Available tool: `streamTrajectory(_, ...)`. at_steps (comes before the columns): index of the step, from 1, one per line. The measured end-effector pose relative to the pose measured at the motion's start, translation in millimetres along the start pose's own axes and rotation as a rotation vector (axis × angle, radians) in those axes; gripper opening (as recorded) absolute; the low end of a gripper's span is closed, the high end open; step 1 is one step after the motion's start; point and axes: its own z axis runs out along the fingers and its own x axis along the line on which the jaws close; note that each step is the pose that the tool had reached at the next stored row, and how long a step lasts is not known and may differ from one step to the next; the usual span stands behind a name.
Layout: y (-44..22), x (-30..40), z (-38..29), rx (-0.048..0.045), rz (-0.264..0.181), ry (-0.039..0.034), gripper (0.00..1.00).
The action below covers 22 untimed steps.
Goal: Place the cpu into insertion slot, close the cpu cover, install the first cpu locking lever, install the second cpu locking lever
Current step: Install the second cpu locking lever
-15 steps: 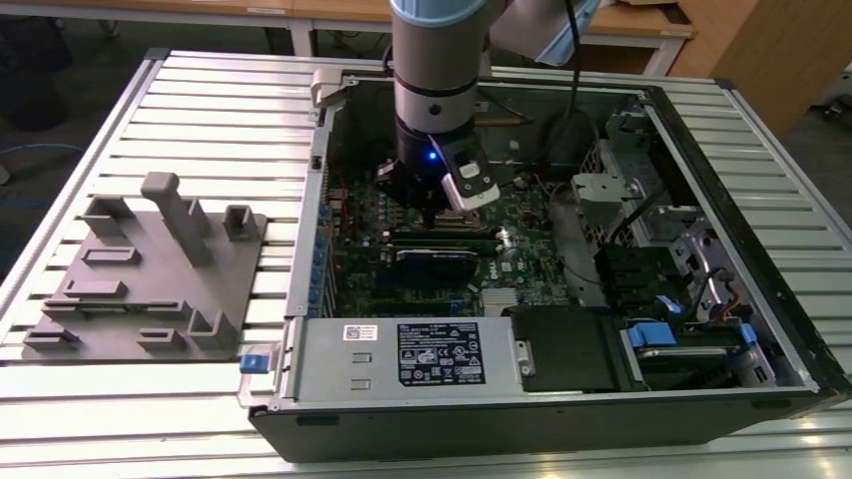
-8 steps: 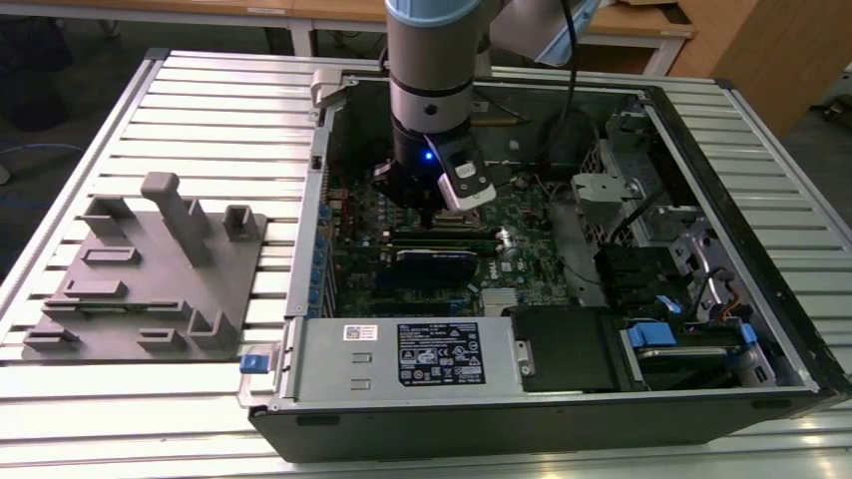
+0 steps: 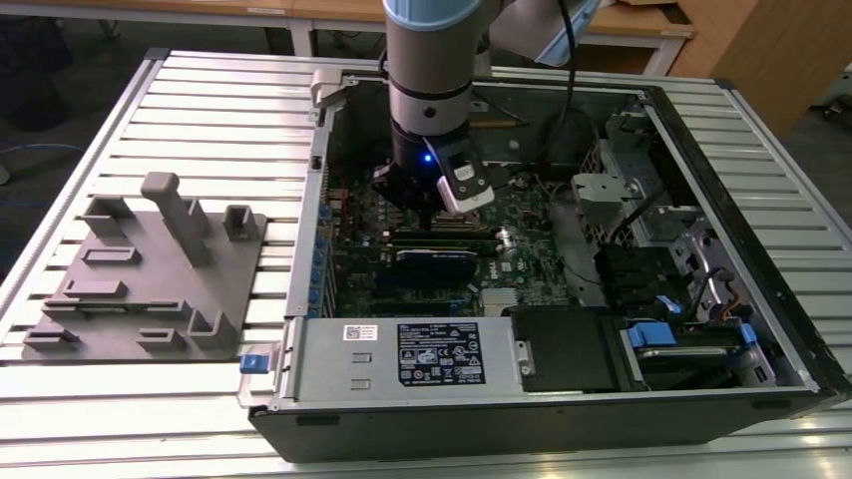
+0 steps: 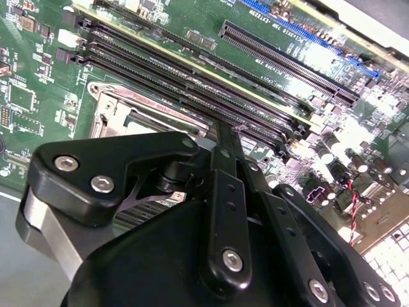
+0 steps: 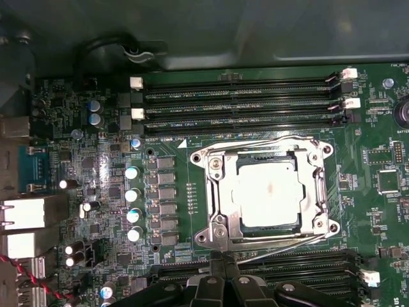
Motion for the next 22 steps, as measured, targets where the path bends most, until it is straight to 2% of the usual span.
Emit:
streamTrajectory(14,-0.4,3.4,2.1,0.0001,0.0,0.0001,0.1)
streamTrajectory(15,-0.4,3.4,2.2,-0.002,0.0,0.0004,0.1)
streamTrajectory(17,-1.7,3.3,2.2,-0.0338,0.002,0.0024,0.1)
streamTrajectory(18,-2.5,3.3,2.1,-0.0468,0.003,0.0037,0.1)
streamTrajectory(19,-3.2,3.2,2.1,-0.0553,0.003,0.0043,0.1)
streamTrajectory(20,-3.9,3.2,2.1,-0.0584,0.003,0.0045,0.1)
streamTrajectory(22,-5.1,3.1,2.1,-0.0591,0.003,0.0046,0.1)
